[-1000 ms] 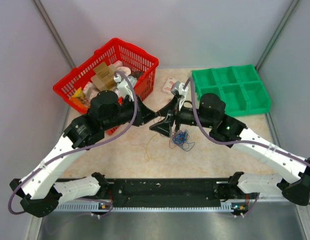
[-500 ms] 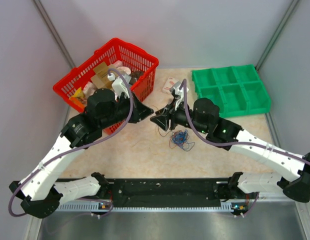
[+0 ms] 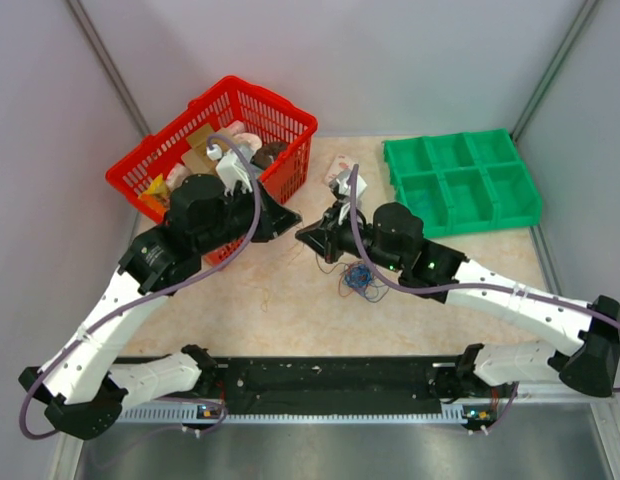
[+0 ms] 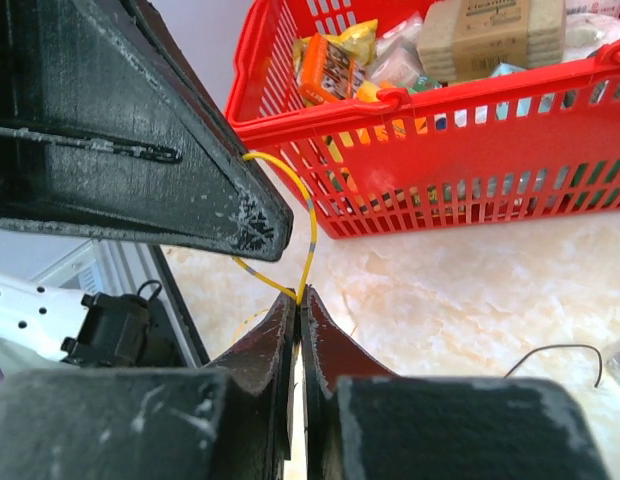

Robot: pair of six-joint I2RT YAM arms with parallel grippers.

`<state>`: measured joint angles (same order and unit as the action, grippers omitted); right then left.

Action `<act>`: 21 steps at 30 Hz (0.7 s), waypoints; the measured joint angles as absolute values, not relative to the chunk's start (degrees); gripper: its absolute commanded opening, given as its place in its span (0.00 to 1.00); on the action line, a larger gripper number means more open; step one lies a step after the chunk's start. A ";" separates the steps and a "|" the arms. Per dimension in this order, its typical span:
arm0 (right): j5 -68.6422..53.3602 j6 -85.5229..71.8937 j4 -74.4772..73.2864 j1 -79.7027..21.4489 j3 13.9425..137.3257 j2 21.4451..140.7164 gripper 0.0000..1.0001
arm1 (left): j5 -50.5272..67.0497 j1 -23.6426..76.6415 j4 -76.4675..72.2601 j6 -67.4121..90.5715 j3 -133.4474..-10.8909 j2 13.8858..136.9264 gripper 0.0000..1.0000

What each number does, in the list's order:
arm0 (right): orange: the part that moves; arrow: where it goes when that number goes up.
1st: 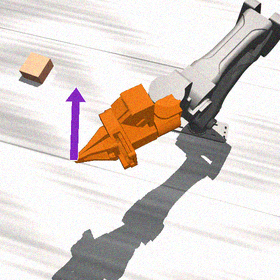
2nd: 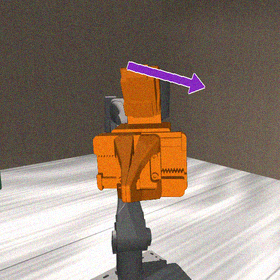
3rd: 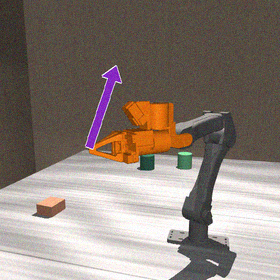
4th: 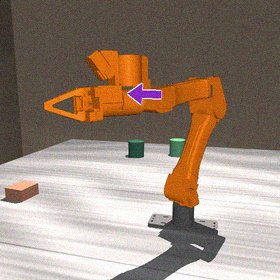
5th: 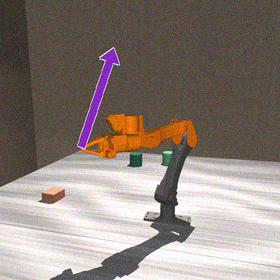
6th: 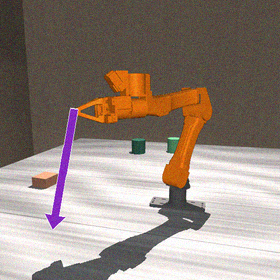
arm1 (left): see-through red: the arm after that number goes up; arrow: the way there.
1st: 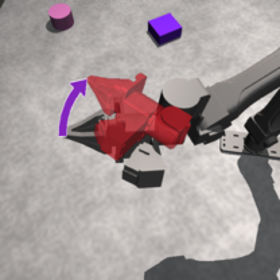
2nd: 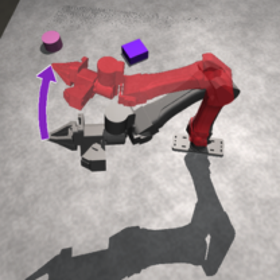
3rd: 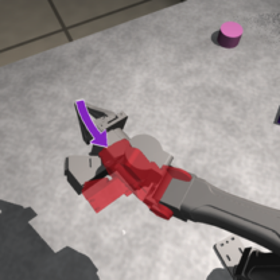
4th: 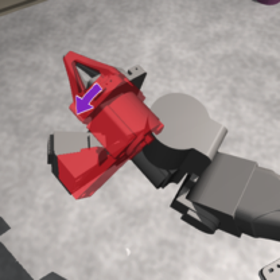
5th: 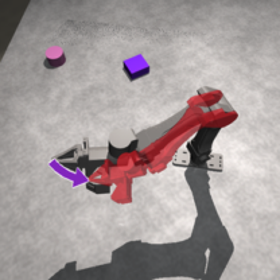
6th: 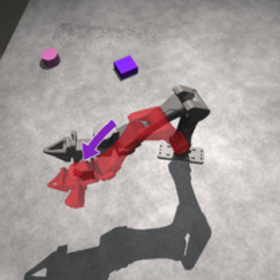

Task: Untangle the cables

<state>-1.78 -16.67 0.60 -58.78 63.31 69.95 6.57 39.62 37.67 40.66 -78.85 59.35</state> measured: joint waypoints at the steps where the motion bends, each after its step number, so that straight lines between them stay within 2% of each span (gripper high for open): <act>1: -1.83 -16.71 2.11 -58.78 62.30 69.63 0.00 | 6.70 39.33 37.67 40.66 -78.85 59.27 0.02; 2: -1.83 -16.71 3.05 -58.78 61.58 69.32 0.00 | 7.05 38.98 37.71 40.64 -78.76 59.16 0.17; 3: -1.80 -16.73 3.90 -58.81 60.95 68.93 0.00 | 7.53 38.65 37.74 40.62 -78.63 59.05 0.42; 5: -1.45 -16.71 4.16 -58.70 60.62 68.29 0.00 | 8.88 38.06 37.56 39.99 -78.59 58.85 0.67; 6: -1.30 -16.69 4.21 -58.33 60.64 68.03 0.00 | 9.45 37.82 37.45 39.68 -78.59 58.59 0.75; 10: -0.49 -16.64 1.80 -54.70 60.86 66.26 0.00 | 9.39 37.50 36.93 37.98 -77.91 55.20 0.88; 12: 0.27 -16.62 -0.91 -49.89 61.45 64.71 0.00 | 8.67 37.50 36.36 36.73 -76.97 51.42 0.91; 17: 2.39 -16.45 -9.34 -34.92 68.62 61.47 0.00 | 4.93 37.43 34.70 34.57 -75.07 42.24 0.92; 21: 3.07 -15.97 -12.80 -25.04 76.84 60.23 0.00 | 3.75 37.39 33.39 34.30 -73.71 40.73 0.92</act>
<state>3.07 -15.97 -12.80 -25.04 76.84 60.23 3.75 37.39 33.39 34.30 -73.71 40.73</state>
